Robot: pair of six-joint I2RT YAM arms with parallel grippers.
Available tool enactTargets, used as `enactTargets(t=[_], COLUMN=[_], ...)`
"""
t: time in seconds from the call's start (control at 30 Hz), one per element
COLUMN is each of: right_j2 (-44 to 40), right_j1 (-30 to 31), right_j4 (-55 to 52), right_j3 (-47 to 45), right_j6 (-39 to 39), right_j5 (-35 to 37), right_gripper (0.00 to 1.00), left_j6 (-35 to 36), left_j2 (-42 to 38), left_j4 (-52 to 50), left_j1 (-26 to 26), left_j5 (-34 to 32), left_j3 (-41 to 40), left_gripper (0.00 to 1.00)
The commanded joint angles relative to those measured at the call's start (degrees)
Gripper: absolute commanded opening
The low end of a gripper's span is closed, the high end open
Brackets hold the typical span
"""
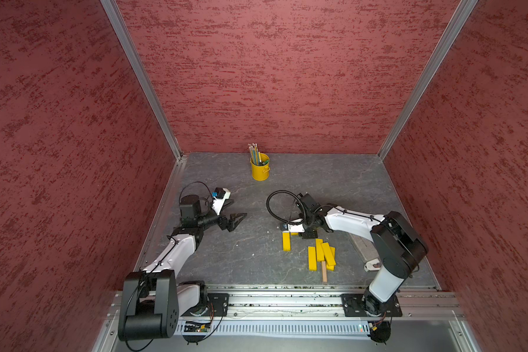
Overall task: Assemble the number 8 with building blocks
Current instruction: Assemble the building block at the center of the board.
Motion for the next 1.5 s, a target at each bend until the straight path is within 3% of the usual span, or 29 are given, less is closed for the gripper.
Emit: enactTargets(t=[0.0,0.8,1.03,1.23,1.27,1.3,1.47], right_j2=[1.47,1.75,0.45,-2.31,-2.73,-3.27,-8.28], right_j1=[0.82,2.19,2.21,1.62,1.54,1.46,0.71], right_j4=[-0.74,-1.02,-0.54,-1.37,-1.95,-1.78,0.12], right_j3=[-0.82,-0.86,-1.33,-0.77,-0.65,-0.81,-1.51], right_j6=[0.37,1.86,2.61,3.97,4.00,4.22,6.54], right_j5=[-0.41,-0.22,0.38,-0.46,-0.84,-0.65,-0.27], right_gripper=[0.27,0.30,0.52,0.83,0.95,0.99,0.99], left_j6=[-0.21,-0.67,-0.73,-0.82,-0.83,-0.83,-0.67], left_j2=[-0.55,-1.43,-1.43,-1.26,-1.26,-1.26,-0.87], left_j4=[0.99,1.56,1.50,1.25,1.15,1.00,0.33], left_j1=[0.23,0.10,0.12,0.14,0.25,0.21,0.27], left_j5=[-0.14,-1.37,-1.38,-1.16,-1.04,-1.03,-0.68], left_j3=[-0.60,-1.31,-1.16,-0.90,-0.82,-0.68,-0.19], left_gripper=[1.00,1.00,1.00,1.00,1.00,1.00,1.00])
